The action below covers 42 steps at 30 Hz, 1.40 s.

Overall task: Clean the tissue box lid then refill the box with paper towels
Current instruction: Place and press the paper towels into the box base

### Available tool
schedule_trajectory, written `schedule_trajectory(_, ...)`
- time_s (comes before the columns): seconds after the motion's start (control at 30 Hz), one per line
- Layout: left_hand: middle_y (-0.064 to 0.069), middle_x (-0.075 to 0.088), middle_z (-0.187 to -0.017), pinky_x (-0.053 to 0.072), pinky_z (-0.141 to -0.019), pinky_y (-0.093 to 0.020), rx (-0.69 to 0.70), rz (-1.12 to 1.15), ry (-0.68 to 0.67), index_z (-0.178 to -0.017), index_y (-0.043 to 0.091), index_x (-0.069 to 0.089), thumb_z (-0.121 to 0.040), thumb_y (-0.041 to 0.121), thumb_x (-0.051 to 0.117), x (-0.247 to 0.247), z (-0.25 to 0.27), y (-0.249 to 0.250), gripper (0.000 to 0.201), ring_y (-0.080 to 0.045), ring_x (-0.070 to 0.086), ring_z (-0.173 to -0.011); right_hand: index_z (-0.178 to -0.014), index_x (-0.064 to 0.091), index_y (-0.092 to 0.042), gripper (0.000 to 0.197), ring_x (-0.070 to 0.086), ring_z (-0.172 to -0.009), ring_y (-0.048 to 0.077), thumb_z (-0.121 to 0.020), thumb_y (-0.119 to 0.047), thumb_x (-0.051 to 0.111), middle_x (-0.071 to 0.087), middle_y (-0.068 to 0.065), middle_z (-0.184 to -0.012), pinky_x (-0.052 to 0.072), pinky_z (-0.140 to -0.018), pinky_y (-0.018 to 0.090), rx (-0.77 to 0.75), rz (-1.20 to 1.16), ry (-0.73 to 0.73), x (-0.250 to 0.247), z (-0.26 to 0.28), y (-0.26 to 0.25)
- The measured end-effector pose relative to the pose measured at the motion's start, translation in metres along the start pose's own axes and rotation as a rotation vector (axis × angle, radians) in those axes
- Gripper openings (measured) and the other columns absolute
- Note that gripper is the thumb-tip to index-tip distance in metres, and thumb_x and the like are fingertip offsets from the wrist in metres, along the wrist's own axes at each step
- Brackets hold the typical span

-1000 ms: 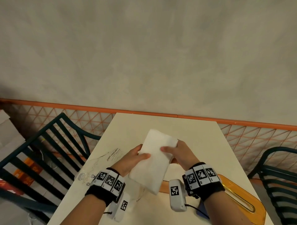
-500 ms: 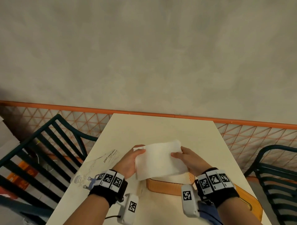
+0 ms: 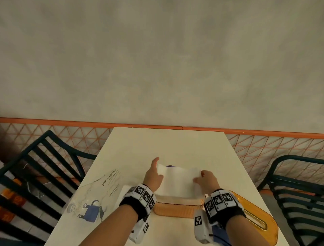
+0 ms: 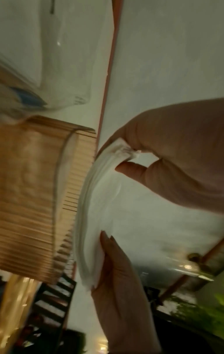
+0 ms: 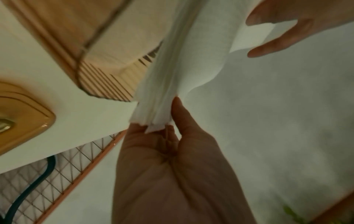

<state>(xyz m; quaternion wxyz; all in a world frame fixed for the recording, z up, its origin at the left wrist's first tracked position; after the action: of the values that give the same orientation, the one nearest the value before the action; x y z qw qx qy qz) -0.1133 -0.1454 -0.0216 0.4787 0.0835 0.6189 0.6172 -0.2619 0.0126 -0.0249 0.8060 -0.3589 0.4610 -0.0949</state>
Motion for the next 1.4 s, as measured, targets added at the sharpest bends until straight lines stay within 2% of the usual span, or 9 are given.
schedule_trajectory(0.27, -0.014, 0.056, -0.124, 0.048, -0.089, -0.033, -0.054, -0.436, -0.037, -0.15, 0.022, 0.008, -0.09, -0.002, 0.043, 0.034, -0.011, -0.025, 0.073, -0.028, 0.059, -0.109, -0.116, 0.054, -0.001, 0.028, 0.055, -0.115, 0.028, -0.091, -0.012, 0.049, 0.059, 0.014, -0.124, 0.043, -0.089, 0.027, 0.004, 0.274, -0.01, 0.027, -0.006, 0.017)
schedule_trajectory(0.43, -0.007, 0.038, -0.137, 0.048, -0.087, -0.032, 0.171, -0.741, 0.085, -0.131, 0.012, 0.044, -0.091, -0.006, 0.036, 0.037, -0.003, 0.001, 0.045, -0.025, 0.047, -0.116, -0.127, 0.044, -0.008, 0.035, 0.057, -0.11, 0.023, -0.092, -0.006, 0.047, 0.053, 0.008, -0.124, 0.048, -0.088, 0.027, -0.262, 0.447, 0.143, 0.022, 0.008, -0.015)
schedule_trajectory(0.6, -0.009, 0.043, -0.143, 0.038, -0.108, -0.032, 0.051, -0.763, -0.271, -0.136, 0.012, 0.047, -0.087, 0.01, 0.063, 0.064, -0.007, -0.021, 0.051, -0.026, 0.045, -0.13, -0.135, 0.048, -0.021, 0.051, 0.046, -0.126, 0.02, -0.086, -0.016, 0.063, 0.052, 0.003, -0.134, 0.036, -0.105, 0.027, -0.404, 0.577, -0.154, 0.062, 0.004, -0.021)
schedule_trajectory(0.83, -0.014, 0.043, -0.144, 0.035, -0.111, -0.035, 0.02, -0.943, -0.364, -0.139, 0.008, 0.043, -0.088, 0.017, 0.063, 0.07, -0.005, -0.025, 0.056, -0.029, 0.042, -0.133, -0.135, 0.049, -0.025, 0.052, 0.045, -0.125, 0.025, -0.086, -0.019, 0.064, 0.048, 0.007, -0.134, 0.036, -0.105, 0.028, -0.354, 0.671, -0.269, 0.086, 0.001, 0.0)
schedule_trajectory(0.9, -0.013, 0.048, -0.14, 0.038, -0.109, -0.035, 0.059, -0.903, -0.327, -0.135, 0.008, 0.049, -0.093, 0.013, 0.053, 0.066, -0.005, -0.02, 0.043, -0.029, 0.046, -0.129, -0.135, 0.05, -0.025, 0.051, 0.046, -0.124, 0.023, -0.086, -0.02, 0.064, 0.049, 0.005, -0.133, 0.036, -0.104, 0.027, -0.365, 0.63, -0.256, 0.082, 0.001, 0.002)
schedule_trajectory(1.0, -0.01, 0.059, -0.127, 0.045, -0.1, -0.032, 0.108, -0.588, -0.058, -0.122, 0.012, 0.06, -0.093, 0.002, 0.039, 0.02, -0.005, -0.008, 0.037, -0.025, 0.057, -0.115, -0.129, 0.054, -0.02, 0.041, 0.048, -0.123, 0.019, -0.088, -0.023, 0.06, 0.052, 0.002, -0.132, 0.036, -0.103, 0.025, -0.404, 0.604, -0.203, 0.067, 0.001, -0.002)
schedule_trajectory(1.1, -0.011, 0.06, -0.123, 0.044, -0.094, -0.031, -0.014, -0.474, 0.203, -0.114, 0.008, 0.061, -0.093, 0.003, 0.039, -0.05, -0.004, -0.036, 0.032, -0.025, 0.057, -0.111, -0.123, 0.057, -0.019, 0.033, 0.049, -0.118, 0.017, -0.09, -0.02, 0.057, 0.055, 0.0, -0.127, 0.04, -0.099, 0.025, -0.468, 0.504, 0.005, 0.036, 0.005, -0.008)
schedule_trajectory(1.23, -0.013, 0.052, -0.137, 0.041, -0.102, -0.031, -0.366, -0.766, 0.044, -0.13, 0.004, 0.05, -0.097, 0.024, 0.043, -0.081, 0.015, -0.112, 0.039, -0.027, 0.05, -0.126, -0.133, 0.044, -0.02, 0.043, 0.048, -0.115, 0.021, -0.091, -0.011, 0.05, 0.047, 0.005, -0.125, 0.049, -0.091, 0.029, -0.372, 0.456, 0.169, 0.014, 0.013, 0.007)
schedule_trajectory(1.4, -0.009, 0.059, -0.129, 0.044, -0.087, -0.024, -0.469, -0.788, -0.075, -0.123, 0.002, 0.055, -0.093, 0.037, 0.053, -0.066, 0.034, -0.152, 0.046, -0.023, 0.057, -0.119, -0.144, 0.019, -0.015, 0.06, 0.058, -0.107, 0.029, -0.091, 0.001, 0.043, 0.035, 0.013, -0.136, 0.053, -0.085, 0.033, -0.127, 0.387, 0.071, 0.027, 0.012, 0.029)
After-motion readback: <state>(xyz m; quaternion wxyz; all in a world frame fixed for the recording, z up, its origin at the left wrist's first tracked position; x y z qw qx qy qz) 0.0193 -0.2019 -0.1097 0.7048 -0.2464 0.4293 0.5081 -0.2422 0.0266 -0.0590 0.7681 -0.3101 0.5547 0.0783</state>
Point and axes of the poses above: each hand's wrist, its own z-axis away from the middle knuckle, its own x-axis out of the palm, y = z × x, the point moved 9 cm from there along -z, towards the middle knuckle
